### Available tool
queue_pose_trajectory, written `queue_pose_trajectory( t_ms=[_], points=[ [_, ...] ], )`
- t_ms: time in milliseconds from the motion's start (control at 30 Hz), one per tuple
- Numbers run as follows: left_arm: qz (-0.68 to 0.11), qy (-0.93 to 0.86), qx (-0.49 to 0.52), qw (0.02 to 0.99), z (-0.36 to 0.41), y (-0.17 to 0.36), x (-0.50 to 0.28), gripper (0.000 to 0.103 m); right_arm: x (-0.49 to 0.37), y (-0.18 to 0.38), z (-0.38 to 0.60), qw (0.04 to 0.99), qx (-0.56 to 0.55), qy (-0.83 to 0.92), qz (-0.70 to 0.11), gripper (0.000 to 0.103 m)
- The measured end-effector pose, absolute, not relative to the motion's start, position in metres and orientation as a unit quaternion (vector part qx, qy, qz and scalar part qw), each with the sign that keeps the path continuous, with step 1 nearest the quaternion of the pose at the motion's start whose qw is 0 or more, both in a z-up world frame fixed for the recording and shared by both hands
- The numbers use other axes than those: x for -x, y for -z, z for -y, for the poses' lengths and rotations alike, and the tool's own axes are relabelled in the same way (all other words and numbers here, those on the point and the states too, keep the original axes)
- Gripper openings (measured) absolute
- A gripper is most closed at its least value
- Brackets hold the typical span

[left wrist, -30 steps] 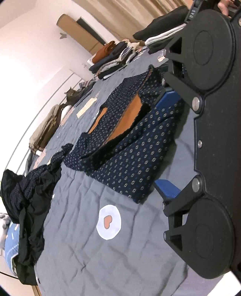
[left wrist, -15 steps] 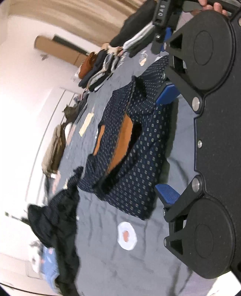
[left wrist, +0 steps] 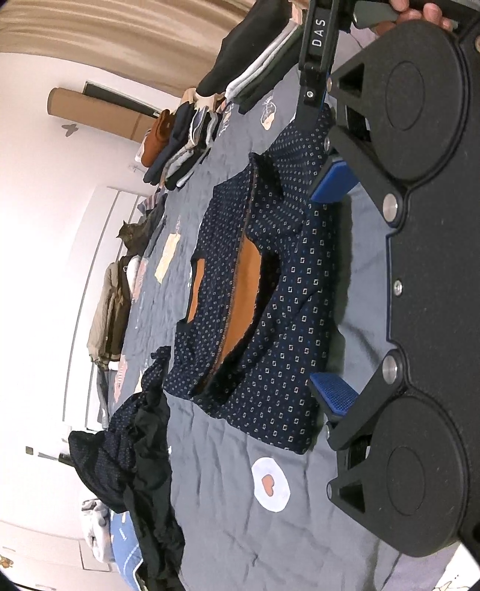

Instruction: Fold clothes

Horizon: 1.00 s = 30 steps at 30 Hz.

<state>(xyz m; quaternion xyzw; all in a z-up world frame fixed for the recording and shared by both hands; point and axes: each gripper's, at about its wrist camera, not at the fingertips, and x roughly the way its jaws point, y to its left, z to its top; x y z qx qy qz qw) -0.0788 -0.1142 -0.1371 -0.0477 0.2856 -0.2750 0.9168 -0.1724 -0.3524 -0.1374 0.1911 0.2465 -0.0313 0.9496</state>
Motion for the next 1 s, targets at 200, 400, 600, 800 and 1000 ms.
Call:
queue_pose_trajectory(
  t_ms=[200, 400, 600, 800, 1000],
  points=[
    [-0.288, 0.276, 0.051, 0.916, 0.114, 0.137, 0.077, 0.099, 0.170, 0.138, 0.352, 0.948, -0.193, 0.034, -0.249, 0.055],
    [-0.289, 0.281, 0.078, 0.912, 0.109, 0.135, 0.074, 0.100, 0.169, 0.140, 0.355, 0.946, -0.198, 0.038, -0.254, 0.055],
    [-0.300, 0.277, 0.103, 0.907, 0.104, 0.135, 0.068, 0.100, 0.168, 0.141, 0.357, 0.943, -0.205, 0.044, -0.258, 0.055],
    [-0.305, 0.275, 0.129, 0.903, 0.099, 0.136, 0.064, 0.100, 0.165, 0.145, 0.356, 0.940, -0.206, 0.047, -0.267, 0.055],
    [-0.312, 0.270, 0.131, 0.901, 0.099, 0.137, 0.063, 0.100, 0.163, 0.146, 0.356, 0.939, -0.202, 0.053, -0.274, 0.055]
  ],
)
